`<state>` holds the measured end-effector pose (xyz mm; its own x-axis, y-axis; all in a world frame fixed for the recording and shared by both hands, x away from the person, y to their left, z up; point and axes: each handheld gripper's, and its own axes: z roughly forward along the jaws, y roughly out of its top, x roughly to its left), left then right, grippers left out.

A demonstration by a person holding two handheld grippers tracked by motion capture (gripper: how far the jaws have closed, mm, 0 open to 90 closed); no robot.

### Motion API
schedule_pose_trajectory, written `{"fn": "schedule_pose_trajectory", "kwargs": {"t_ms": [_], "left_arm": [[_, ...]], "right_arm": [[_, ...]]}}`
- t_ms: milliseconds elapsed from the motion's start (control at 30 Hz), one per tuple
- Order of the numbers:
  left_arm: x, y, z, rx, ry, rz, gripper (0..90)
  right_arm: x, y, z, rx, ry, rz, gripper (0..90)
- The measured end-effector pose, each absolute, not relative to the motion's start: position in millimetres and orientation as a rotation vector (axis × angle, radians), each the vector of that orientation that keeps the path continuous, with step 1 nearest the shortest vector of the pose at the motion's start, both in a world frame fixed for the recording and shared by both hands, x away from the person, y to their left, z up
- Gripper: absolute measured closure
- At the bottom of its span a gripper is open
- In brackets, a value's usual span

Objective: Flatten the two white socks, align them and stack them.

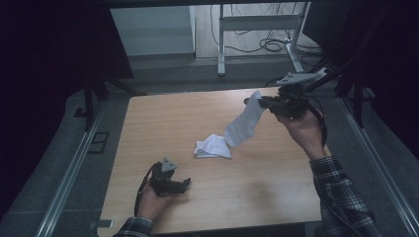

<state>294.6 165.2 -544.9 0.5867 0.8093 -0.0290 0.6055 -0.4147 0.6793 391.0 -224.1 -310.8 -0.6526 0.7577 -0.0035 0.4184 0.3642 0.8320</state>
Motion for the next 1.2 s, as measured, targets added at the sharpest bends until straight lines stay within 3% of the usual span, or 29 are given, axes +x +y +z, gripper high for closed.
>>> {"fn": "schedule_pose_trajectory", "kwargs": {"t_ms": [500, 967, 1100, 1200], "left_arm": [[294, 164, -545, 2.151, 1.135, 0.403, 9.9], [297, 161, -545, 2.150, 1.149, 0.406, 9.9], [299, 159, -544, 2.165, 1.146, 0.399, 9.8], [303, 155, -540, 2.175, 1.163, 0.386, 15.4]], "right_arm": [[401, -321, -415, 1.363, 2.209, 1.062, 80.4], [378, -369, -496, 1.537, 2.236, 0.945, 79.3], [374, -373, -512, 1.563, 2.254, 0.912, 76.7], [372, -379, -513, 1.561, 2.236, 0.899, 67.2]]}}
